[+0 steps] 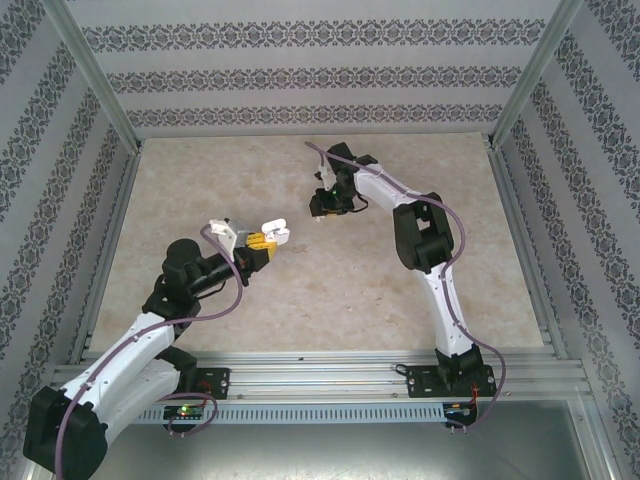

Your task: Insert the wireless bluetooth earbuds into the charging case

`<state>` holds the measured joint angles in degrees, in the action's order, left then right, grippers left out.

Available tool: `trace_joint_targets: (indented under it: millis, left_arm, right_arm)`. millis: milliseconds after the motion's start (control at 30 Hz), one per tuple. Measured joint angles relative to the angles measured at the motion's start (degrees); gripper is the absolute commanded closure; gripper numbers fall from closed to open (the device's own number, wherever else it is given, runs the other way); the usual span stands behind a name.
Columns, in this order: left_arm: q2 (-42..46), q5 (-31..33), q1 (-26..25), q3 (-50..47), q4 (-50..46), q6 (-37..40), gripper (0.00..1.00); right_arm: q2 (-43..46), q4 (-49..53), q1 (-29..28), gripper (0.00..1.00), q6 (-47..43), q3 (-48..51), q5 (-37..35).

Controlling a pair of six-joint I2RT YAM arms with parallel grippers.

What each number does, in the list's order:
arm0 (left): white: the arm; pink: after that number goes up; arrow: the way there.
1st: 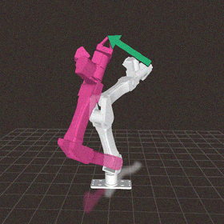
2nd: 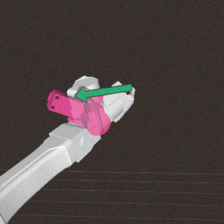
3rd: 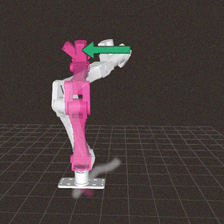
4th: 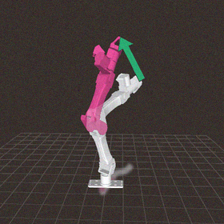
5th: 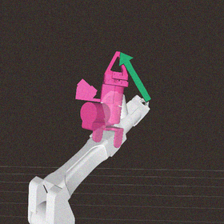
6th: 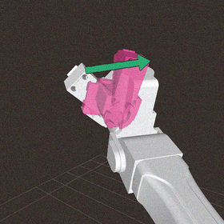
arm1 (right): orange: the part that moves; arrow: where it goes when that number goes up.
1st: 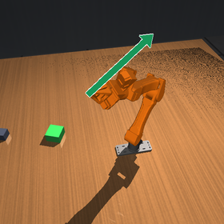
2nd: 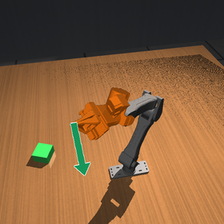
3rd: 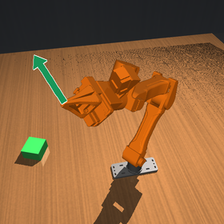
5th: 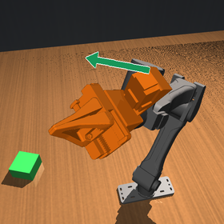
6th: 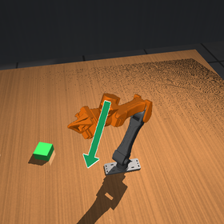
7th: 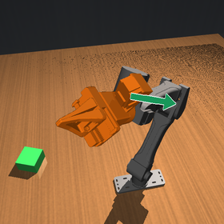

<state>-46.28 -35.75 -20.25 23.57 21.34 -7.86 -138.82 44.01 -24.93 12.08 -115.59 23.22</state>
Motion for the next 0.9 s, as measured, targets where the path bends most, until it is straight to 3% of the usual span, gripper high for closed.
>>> trace_joint_targets:
  millis: [533, 767, 900]
  left_arm:
    - [1.99, -0.02, 0.00, -0.35, -0.52, -1.27, 1.00]
    - [3.61, -0.02, 0.00, -0.42, -1.88, -1.22, 1.00]
    - [4.15, -0.02, 0.00, -0.44, -2.14, -1.22, 1.00]
  right_arm:
    - [14.05, -9.49, -7.28, 0.52, 12.31, 23.76, -0.83]
    - [17.03, -6.10, -10.78, 0.52, 15.39, 26.51, 0.22]
    - [19.39, -3.89, -9.40, 0.53, 15.50, 25.79, 0.11]
